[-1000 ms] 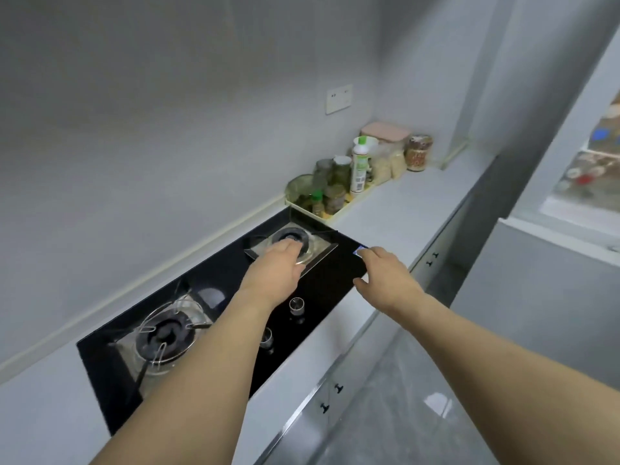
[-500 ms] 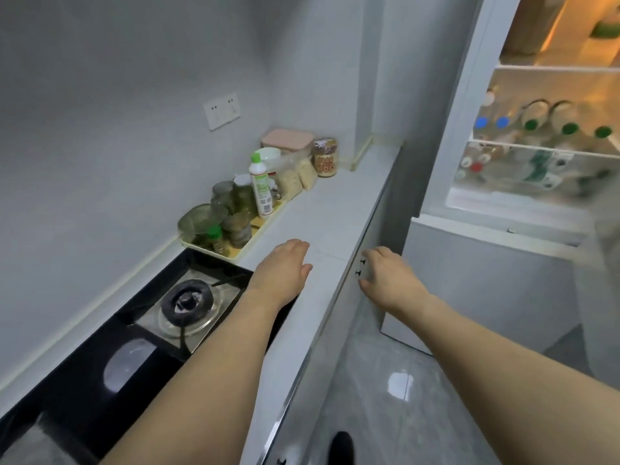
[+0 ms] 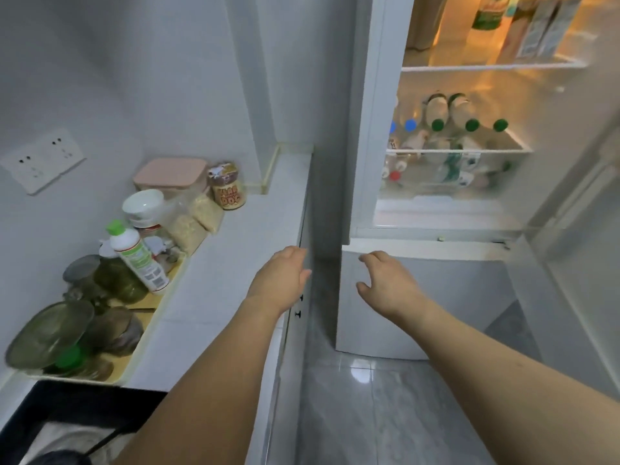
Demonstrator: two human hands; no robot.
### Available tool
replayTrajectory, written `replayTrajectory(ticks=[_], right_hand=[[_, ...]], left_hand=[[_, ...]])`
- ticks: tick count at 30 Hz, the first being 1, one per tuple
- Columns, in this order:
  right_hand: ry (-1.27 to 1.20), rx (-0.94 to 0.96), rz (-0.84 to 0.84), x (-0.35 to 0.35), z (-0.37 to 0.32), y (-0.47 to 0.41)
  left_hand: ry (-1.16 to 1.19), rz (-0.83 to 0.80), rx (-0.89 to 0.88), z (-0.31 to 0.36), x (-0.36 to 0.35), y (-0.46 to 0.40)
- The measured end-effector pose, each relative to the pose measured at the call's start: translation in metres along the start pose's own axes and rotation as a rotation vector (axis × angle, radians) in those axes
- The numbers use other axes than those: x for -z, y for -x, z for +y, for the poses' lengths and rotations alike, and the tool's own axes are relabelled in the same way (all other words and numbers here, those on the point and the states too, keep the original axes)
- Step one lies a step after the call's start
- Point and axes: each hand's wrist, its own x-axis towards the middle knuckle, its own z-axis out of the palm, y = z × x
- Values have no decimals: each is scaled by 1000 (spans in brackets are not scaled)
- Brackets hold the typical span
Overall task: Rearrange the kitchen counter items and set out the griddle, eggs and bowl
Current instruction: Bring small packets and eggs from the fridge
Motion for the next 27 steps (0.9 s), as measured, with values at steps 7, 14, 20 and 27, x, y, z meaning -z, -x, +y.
replayTrajectory(ticks=[7,14,20,27], right_hand=[[-24,-208,13,21,94,-44],[-60,-360,93,48,160,-72],[-133,-572,197,67,203,-80],[-246,-848,405,85,223,-81]], left_hand=[[29,-89,-203,70,-34,-107],[28,-152,-366,137,-59,-189],[67,-237,-523,194,-87,-250],[127,-310,-783,262,-93,-312]])
